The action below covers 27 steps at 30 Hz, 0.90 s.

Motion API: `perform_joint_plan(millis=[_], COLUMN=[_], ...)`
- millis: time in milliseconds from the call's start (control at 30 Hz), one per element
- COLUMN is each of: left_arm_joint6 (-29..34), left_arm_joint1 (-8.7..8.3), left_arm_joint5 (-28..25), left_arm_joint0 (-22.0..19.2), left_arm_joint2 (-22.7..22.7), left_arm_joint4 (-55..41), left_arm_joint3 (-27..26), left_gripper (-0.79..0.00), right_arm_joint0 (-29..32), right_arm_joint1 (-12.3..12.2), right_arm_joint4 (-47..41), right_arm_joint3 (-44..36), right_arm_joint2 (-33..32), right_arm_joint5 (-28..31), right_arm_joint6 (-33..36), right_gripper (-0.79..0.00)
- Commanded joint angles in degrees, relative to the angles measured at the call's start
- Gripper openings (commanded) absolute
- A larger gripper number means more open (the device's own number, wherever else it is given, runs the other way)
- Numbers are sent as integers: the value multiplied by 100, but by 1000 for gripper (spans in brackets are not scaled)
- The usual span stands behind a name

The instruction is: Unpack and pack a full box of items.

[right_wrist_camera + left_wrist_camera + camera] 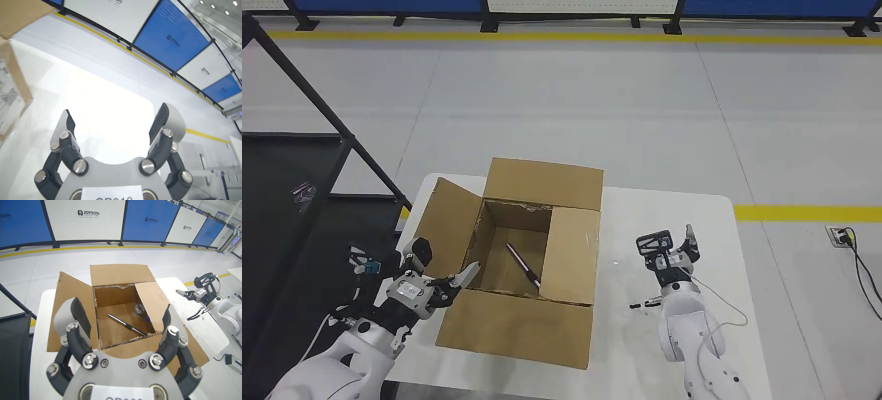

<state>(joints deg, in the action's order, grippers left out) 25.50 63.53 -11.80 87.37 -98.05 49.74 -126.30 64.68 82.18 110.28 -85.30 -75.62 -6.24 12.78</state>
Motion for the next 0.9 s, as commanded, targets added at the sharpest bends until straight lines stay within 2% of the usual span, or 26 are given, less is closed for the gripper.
perform_joint_plan(millis=[0, 67, 167, 300, 433, 867], left_arm_joint6=[0, 0, 0, 0, 0, 0], left_arm_joint1=[0, 0, 0, 0, 0, 0], left_arm_joint5=[0, 0, 0, 0, 0, 0], left_arm_joint0=[0, 0, 0, 0, 0, 0], left_arm_joint2=[0, 0, 0, 0, 0, 0], left_arm_joint4=[0, 0, 0, 0, 0, 0], left_arm_joint3=[0, 0, 0, 0, 0, 0], left_gripper=[0, 0, 0, 0, 0, 0], right_arm_joint0=[51, 106, 128, 81, 3, -547], right_arm_joint1=[-57, -118, -169, -171, -133, 125], right_arm_joint4=[15, 160, 363, 324, 164, -740], right_arm_joint3=[-59, -100, -102, -24, 202, 1203], right_arm_joint2=[-103, -191, -191, -76, 100, 773], right_arm_joint5=[747, 1332, 1878, 2104, 1942, 889], right_arm_joint6=[-163, -180, -93, -64, -112, -327], right_gripper=[0, 0, 0, 0, 0, 0])
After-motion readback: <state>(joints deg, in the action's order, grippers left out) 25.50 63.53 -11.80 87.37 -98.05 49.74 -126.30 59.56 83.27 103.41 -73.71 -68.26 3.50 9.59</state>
